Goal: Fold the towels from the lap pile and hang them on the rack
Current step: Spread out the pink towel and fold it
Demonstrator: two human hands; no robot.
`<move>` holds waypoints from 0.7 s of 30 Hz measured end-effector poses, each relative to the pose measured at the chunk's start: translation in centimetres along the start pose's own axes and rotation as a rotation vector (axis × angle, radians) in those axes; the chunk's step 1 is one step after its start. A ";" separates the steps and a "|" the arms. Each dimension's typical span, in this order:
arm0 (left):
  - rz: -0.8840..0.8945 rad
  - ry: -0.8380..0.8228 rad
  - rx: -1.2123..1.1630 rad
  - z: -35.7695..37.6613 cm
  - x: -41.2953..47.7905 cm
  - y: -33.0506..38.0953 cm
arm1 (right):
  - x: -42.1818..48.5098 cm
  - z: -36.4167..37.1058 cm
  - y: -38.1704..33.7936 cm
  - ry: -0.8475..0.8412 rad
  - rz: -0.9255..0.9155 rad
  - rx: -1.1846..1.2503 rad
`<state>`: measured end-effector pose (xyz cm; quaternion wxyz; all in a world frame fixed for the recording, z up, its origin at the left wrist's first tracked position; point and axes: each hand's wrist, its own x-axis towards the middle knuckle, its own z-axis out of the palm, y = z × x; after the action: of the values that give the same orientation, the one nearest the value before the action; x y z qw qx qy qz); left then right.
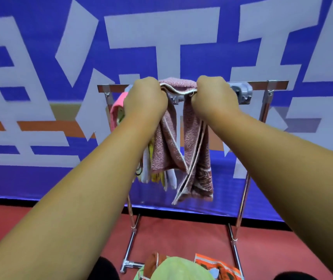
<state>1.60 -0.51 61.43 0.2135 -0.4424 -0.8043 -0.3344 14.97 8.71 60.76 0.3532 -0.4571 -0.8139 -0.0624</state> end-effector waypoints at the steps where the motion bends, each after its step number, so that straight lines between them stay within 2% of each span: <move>1: -0.024 -0.003 -0.017 0.1 0.6 0.0 | 0.7 -0.1 -0.4 -0.006 0.007 0.000; 8: -0.149 -0.100 -0.082 1.8 3.3 0.0 | 4.5 1.6 -1.7 -0.036 0.092 0.074; 18: 0.149 -0.071 0.095 5.1 3.6 0.6 | 6.5 3.4 -1.5 -0.044 0.028 0.070; 21: 0.143 -0.072 0.085 4.7 4.0 1.0 | 6.7 3.4 -1.3 -0.029 0.000 0.033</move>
<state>0.16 5.57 61.05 0.2263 -0.5011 -0.7913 -0.2675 9.93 14.10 62.78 0.3488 -0.4518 -0.8200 -0.0422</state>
